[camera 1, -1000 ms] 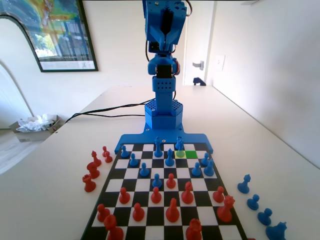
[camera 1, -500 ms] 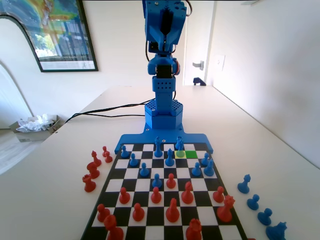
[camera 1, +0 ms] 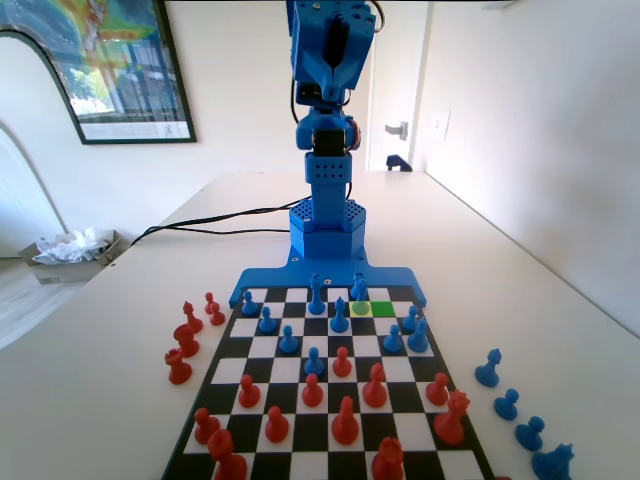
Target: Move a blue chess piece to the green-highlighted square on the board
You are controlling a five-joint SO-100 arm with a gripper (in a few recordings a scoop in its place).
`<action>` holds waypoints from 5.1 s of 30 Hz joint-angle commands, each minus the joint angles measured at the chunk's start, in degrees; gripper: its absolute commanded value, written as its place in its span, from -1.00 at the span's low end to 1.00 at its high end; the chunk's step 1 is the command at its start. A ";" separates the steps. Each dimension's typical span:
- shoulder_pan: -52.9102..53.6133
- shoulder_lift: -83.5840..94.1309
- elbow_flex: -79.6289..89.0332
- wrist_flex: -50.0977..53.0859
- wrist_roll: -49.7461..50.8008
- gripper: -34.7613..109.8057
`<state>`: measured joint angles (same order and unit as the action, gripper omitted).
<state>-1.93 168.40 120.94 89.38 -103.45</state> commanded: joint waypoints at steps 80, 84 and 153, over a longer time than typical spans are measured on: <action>-8.61 -60.03 14.94 -31.99 -43.59 -0.40; -8.35 -61.79 14.77 -33.05 -43.42 -0.40; -12.57 -64.51 22.41 -43.24 -40.08 -0.40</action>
<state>-13.80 102.48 143.00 46.58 -143.26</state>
